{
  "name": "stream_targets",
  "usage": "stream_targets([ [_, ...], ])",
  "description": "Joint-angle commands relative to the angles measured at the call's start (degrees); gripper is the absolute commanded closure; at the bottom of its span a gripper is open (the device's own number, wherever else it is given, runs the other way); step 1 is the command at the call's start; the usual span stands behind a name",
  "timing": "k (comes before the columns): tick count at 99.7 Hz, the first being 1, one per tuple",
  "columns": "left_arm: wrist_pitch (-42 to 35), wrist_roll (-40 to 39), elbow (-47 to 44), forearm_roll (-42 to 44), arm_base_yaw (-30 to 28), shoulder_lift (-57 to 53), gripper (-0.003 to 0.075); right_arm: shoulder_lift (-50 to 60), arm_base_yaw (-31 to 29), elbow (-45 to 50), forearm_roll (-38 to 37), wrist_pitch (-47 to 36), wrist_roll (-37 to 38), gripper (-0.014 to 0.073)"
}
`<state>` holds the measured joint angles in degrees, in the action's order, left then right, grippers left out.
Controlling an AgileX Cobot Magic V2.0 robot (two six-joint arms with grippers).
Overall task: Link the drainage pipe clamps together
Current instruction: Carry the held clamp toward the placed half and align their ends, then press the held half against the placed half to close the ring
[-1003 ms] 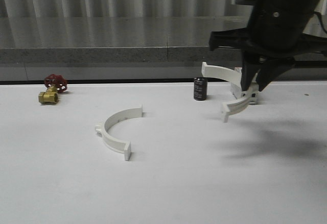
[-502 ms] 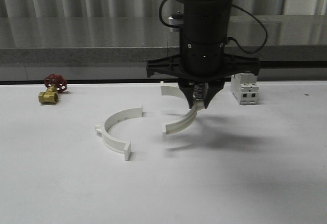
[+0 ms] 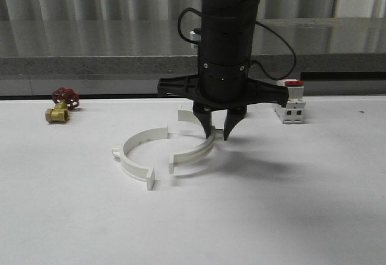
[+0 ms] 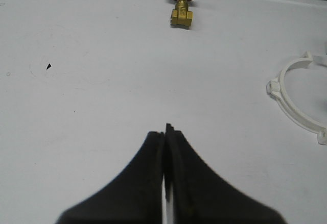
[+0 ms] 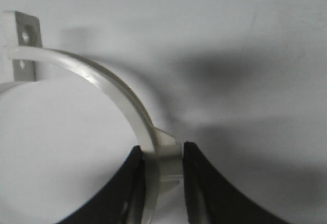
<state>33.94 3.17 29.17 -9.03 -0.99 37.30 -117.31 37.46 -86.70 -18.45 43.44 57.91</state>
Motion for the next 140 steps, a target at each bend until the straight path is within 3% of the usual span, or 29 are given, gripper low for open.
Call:
stream_targets([
  [1, -3.52, 0.07, 1.50, -1.07, 0.41, -0.16, 0.0741, 2.96, 0.07, -1.86, -0.06, -1.94, 0.19, 0.0505],
  [116, -3.52, 0.07, 1.50, -1.07, 0.41, -0.16, 0.0741, 0.58, 0.88, -1.86, 3.66, -4.09, 0.19, 0.0505],
  [130, -3.52, 0.07, 1.50, -1.07, 0.41, -0.16, 0.0741, 0.58, 0.88, -1.86, 3.68, -4.09, 0.19, 0.0482],
  [140, -3.52, 0.07, 1.50, -1.07, 0.41, -0.16, 0.0741, 0.45, 0.88, -1.86, 3.68, -4.04, 0.14, 0.0405],
])
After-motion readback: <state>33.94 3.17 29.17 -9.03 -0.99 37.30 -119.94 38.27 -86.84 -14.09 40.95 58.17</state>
